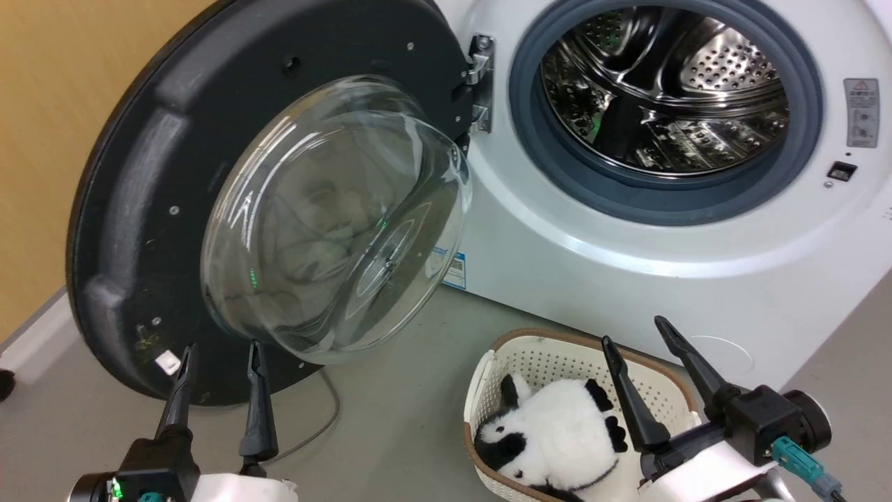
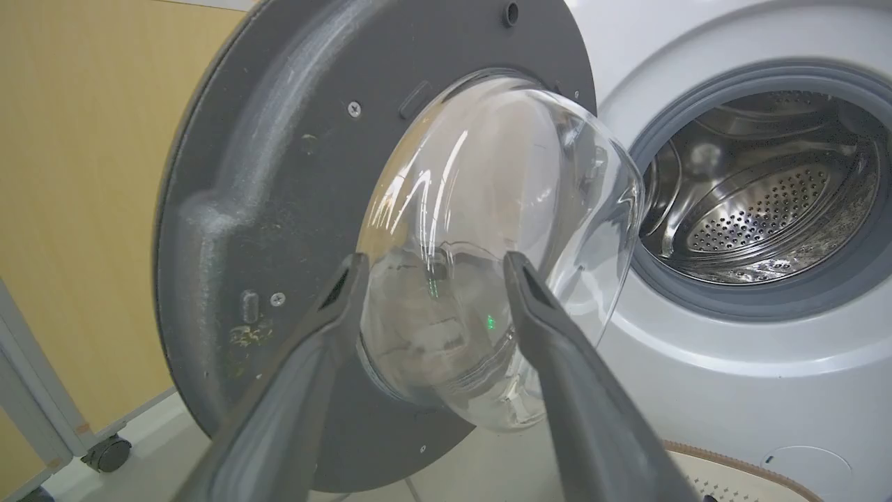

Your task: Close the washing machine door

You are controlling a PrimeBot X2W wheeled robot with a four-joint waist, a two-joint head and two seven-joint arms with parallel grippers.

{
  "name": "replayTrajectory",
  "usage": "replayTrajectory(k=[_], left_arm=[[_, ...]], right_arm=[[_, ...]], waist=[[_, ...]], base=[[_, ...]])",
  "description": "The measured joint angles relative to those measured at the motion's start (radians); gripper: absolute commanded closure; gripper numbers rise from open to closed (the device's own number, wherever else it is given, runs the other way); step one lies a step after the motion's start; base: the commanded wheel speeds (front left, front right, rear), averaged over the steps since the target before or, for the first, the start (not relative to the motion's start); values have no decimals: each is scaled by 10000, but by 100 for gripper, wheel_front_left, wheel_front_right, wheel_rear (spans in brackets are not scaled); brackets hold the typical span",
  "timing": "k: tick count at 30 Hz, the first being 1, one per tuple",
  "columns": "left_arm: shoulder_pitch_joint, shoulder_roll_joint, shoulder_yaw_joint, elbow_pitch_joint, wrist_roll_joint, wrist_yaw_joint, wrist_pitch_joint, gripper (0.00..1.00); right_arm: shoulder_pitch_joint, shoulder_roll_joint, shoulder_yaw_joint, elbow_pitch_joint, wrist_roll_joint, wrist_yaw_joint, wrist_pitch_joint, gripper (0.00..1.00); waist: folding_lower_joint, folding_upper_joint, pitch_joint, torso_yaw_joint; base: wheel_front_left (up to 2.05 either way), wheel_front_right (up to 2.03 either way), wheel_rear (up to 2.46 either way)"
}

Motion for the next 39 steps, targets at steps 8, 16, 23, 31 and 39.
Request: replayTrajectory(k=[8, 16, 23, 31, 39], left_arm=[[171, 0, 17, -186, -167, 173, -167, 0], [336, 0, 136, -349, -247, 219, -339, 0], [538, 0, 77, -443, -345, 263, -464, 0], [560, 0, 77, -654, -420, 307, -646, 100], [557, -2, 819, -1248, -598, 25, -792, 100]], right_arm=[[-17, -81, 215, 33, 67, 0, -169, 0], [-37, -130, 399, 67, 159, 0, -337, 0], [-56, -144, 474, 71, 221, 0, -456, 0], [-54, -163, 504, 17, 228, 0, -627, 0], [-37, -163, 495, -104, 228, 0, -784, 0]], waist=[[0, 0, 16, 343], [0, 0, 47, 692], [0, 0, 65, 988], [1, 0, 101, 1341], [0, 0, 109, 1662]], base=[[0, 0, 0], [-1, -1, -1], [0, 0, 0], [0, 0, 0], [0, 0, 0]])
